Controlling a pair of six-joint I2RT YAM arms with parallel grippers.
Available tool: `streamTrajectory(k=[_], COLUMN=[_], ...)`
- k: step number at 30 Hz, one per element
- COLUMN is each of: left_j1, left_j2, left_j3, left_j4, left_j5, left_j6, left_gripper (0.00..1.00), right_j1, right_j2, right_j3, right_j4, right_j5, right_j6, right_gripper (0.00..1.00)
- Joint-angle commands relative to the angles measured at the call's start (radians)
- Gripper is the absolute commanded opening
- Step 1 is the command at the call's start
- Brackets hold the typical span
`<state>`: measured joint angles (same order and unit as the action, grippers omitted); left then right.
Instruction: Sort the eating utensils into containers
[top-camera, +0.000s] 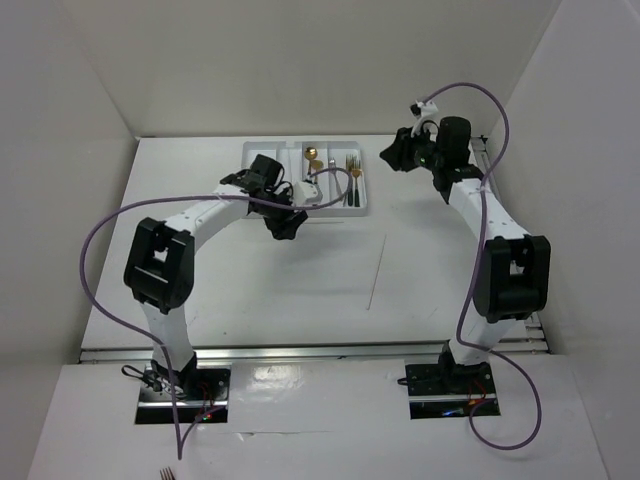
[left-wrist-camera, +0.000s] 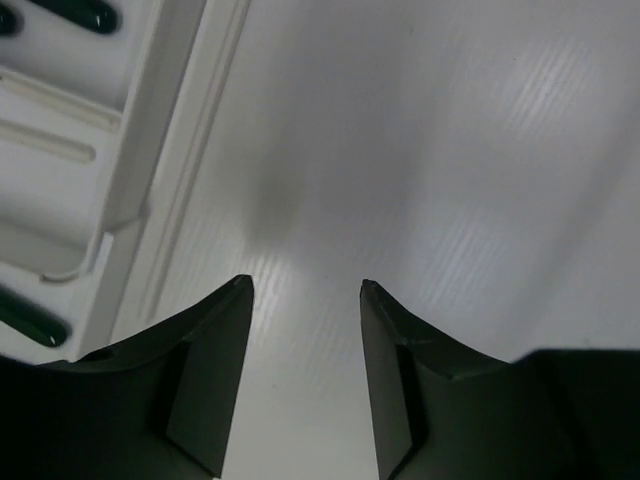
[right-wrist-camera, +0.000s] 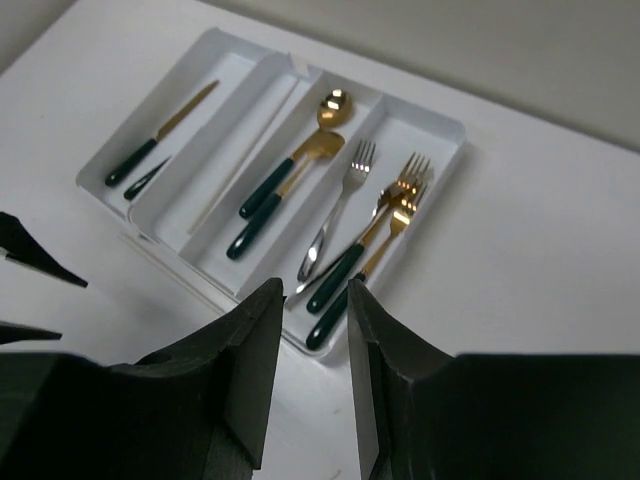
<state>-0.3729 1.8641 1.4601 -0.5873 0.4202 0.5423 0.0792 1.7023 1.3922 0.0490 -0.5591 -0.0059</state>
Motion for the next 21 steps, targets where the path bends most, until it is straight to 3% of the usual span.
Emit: streamTrajectory(k=[1,10,21], left_j1=[-0.032,-0.063,-0.043], left_j2=[0.044,0.158,0.274], left_j3=[0.039,0.112,0.219], left_j4=[0.075,0.159,0.101], left_j5=[-0.080,-0.127,-0.077], left_j6=[0.166,0.258,0.268], left_gripper=[0.62,0.65,0.65], right_j1=[-0.033,-0.107,-0.128], right_j2=[-0.101,-0.150,-0.130], right_j3=[-0.048,-0.124,-0.124], right_j4=[-0.035,-0.035,-0.044], right_j5=[-0.009,-0.027,-0.036], right_j6=[-0.048,-0.037,-0.028], right_gripper=[0.40,0.40,0.39])
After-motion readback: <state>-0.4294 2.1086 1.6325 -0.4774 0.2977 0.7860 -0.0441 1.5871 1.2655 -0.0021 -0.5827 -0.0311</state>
